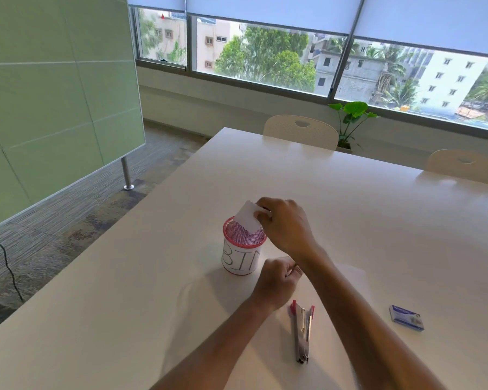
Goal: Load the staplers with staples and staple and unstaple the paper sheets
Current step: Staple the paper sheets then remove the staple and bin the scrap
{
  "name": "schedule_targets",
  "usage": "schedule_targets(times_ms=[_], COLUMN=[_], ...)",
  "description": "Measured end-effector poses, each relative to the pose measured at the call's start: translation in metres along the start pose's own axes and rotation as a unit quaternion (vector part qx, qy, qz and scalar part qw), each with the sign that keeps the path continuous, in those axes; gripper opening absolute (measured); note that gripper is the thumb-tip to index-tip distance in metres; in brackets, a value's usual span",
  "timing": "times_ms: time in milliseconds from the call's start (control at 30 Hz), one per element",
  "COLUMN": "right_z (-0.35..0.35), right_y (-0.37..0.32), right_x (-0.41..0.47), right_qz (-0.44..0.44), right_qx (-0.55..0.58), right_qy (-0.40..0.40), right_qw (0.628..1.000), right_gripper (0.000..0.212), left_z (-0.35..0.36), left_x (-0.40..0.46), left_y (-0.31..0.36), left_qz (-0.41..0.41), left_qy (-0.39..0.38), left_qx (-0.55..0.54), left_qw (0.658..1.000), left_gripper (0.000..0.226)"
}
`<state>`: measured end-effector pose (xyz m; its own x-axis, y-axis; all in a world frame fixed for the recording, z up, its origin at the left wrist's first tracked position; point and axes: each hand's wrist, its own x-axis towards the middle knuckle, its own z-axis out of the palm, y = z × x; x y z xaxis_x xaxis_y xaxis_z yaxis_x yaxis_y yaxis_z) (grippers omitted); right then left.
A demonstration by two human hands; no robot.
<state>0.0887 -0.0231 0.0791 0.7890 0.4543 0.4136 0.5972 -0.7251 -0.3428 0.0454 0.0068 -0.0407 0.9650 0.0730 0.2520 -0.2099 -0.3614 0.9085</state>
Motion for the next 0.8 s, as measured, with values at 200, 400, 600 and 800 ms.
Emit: schedule_targets(times_ms=[200,400,600,800], right_z=[0.005,0.01,0.009,0.003], right_y=[-0.003,-0.001,0.004,0.004], right_x=[0.007,0.004,-0.002,-0.013], right_qz=[0.021,0.043,0.055,0.016], right_qx=[-0.055,-0.014,-0.012,0.016], right_qy=[-0.091,-0.103,-0.035,-0.073], right_qw=[0.994,0.994,0.998,0.997], right_gripper=[0.023,0.021,0.022,0.023], left_z=[0.0,0.001,0.002,0.001], left_x=[0.001,0.002,0.001,0.001], left_y=[0.0,-0.002,0.0,0.0], left_qz=[-0.011,-0.02,-0.024,-0.025], left_qy=[0.006,0.005,-0.001,-0.011], left_qx=[-0.002,-0.015,-0.026,-0.047], left_qw=[1.0,1.0,0.999,0.999], left_gripper=[0.031,0.041,0.035,0.032])
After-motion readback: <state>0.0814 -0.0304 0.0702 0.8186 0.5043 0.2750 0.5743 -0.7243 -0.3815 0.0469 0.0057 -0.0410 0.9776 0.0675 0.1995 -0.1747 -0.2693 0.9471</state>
